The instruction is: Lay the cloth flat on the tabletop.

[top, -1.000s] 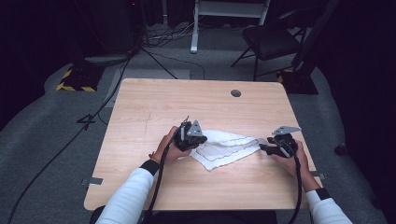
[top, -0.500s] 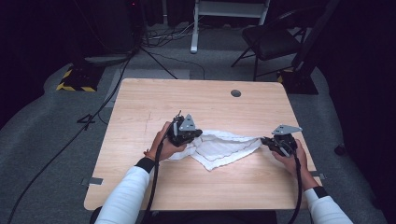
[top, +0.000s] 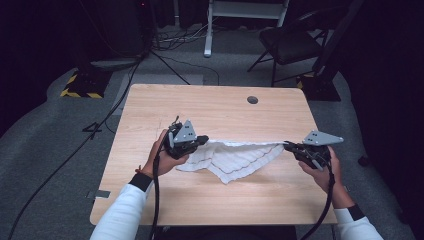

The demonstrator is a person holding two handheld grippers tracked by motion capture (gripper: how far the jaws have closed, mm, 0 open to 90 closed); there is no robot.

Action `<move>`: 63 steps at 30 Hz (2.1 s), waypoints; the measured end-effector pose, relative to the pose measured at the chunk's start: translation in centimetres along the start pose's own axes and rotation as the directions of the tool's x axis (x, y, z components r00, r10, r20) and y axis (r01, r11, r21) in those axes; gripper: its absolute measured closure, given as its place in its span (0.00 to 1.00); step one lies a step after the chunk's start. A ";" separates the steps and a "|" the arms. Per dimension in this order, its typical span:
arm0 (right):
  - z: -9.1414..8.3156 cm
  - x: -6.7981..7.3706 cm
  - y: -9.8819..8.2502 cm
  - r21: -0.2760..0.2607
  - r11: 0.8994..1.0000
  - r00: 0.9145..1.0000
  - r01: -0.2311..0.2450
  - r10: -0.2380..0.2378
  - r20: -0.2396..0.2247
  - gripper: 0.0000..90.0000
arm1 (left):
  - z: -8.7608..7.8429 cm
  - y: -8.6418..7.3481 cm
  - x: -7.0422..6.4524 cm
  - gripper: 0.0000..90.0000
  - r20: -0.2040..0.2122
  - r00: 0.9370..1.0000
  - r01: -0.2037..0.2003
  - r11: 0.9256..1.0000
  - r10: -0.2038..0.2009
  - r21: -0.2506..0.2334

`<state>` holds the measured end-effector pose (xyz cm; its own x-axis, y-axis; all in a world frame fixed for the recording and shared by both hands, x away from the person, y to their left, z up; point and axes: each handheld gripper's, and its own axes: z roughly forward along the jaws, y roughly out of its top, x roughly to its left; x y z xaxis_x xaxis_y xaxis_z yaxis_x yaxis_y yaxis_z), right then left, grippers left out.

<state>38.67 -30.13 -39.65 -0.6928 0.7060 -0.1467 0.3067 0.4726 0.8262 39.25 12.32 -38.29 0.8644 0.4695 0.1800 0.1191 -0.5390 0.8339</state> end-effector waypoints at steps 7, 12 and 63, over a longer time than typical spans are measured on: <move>-3.8 1.9 1.5 -0.055 0.997 0.999 0.047 -0.048 -0.021 0.98 | -4.0 1.9 -1.9 0.99 -0.006 0.999 -0.044 0.998 0.044 -0.046; -6.7 2.9 2.5 -0.102 0.992 0.997 0.071 -0.072 -0.012 0.98 | -6.1 3.1 -3.6 0.99 -0.001 0.997 -0.081 0.994 0.081 -0.079; 10.7 -1.7 0.6 0.205 0.979 0.998 0.021 -0.032 0.050 0.36 | 8.5 -5.3 4.5 0.34 -0.097 0.980 0.195 0.943 -0.175 0.268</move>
<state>47.01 -25.38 -44.73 -0.6689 0.7160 -0.1997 0.4194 0.5853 0.6939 46.61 11.33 -46.31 0.7785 0.6223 0.0810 0.4122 -0.6044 0.6818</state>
